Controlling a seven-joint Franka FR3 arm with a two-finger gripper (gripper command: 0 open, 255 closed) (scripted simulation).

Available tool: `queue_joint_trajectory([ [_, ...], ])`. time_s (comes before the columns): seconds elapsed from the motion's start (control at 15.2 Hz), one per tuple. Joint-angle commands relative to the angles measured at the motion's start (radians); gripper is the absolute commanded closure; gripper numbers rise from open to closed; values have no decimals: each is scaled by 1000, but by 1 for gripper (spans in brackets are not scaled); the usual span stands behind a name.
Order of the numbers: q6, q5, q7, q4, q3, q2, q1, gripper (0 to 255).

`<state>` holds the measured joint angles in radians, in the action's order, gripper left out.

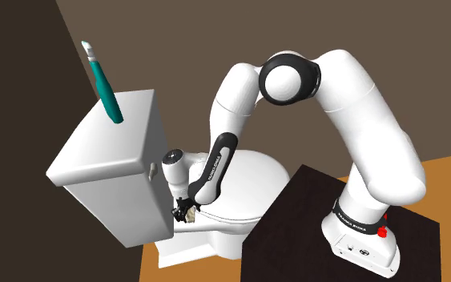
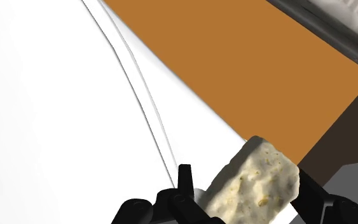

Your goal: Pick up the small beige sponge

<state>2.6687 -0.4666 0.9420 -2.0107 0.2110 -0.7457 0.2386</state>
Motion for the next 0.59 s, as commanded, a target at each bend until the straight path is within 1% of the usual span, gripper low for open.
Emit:
queue_joint_trajectory([
  [0.0, 1, -1, 0, 2, -1, -3, 1, 255],
  [0.53, -6, 4, -4, -6, 5, 11, -5, 255],
])
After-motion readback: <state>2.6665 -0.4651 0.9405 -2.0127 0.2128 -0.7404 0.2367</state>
